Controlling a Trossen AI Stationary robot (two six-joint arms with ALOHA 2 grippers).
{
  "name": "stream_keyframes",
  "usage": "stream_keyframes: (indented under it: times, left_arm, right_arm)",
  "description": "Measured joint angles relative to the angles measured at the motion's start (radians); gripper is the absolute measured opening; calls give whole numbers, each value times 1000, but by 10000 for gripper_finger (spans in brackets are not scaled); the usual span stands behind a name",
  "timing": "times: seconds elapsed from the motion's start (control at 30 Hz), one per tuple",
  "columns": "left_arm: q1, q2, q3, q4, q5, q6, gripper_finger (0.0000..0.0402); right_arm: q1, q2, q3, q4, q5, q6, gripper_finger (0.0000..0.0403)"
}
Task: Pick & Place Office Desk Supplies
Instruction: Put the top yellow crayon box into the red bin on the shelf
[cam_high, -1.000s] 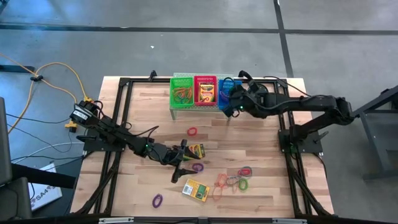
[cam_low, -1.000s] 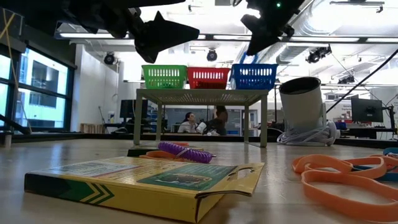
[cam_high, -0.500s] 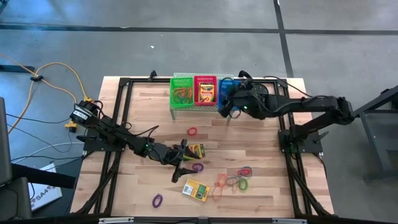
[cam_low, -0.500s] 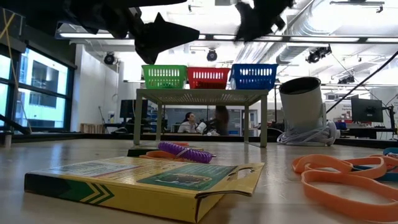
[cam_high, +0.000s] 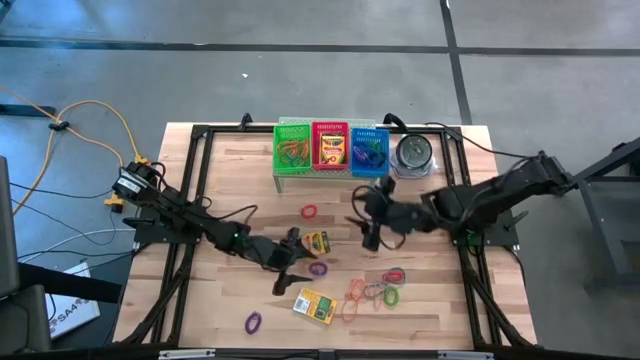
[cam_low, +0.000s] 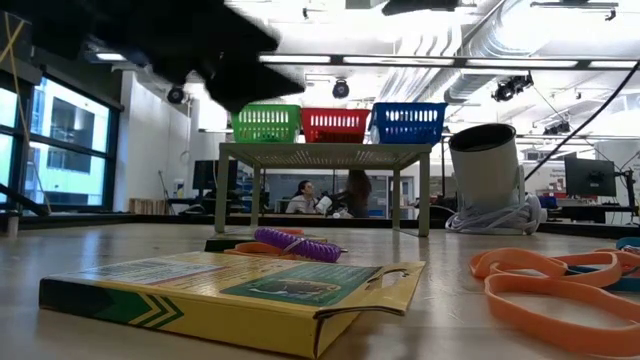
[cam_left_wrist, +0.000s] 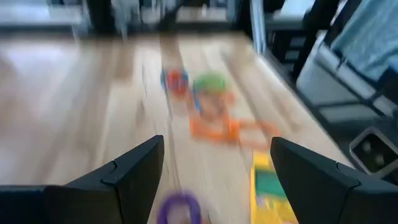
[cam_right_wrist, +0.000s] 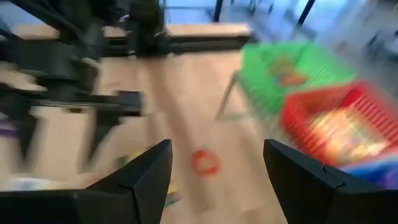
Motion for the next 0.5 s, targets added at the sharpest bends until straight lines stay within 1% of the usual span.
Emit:
stream_keyframes:
  times: [0.07,0.17,0.27,0.33,0.4,0.43,0.5]
  left_arm:
    - [13,0,18,-88,-1,-54,289]
    - [27,0,60,-179,-9,-71,289]
    - [22,-4,128,-291,4,-61,289]
    - [8,-4,195,-407,2,-26,289]
    - [-9,-5,265,-547,-26,-15,289]
    - [-15,-5,300,-615,-37,-18,289]
    - [-20,-6,356,-730,-45,-26,289]
  right_arm:
    - [57,12,0,-19,4,124,243]
    - [153,32,0,-22,39,203,243]
    - [240,57,0,-20,160,217,243]
    - [296,74,0,-36,274,225,243]
    - [344,90,0,-36,364,242,243]
    - [366,97,0,-37,394,247,243]
    - [409,112,0,-52,416,248,243]
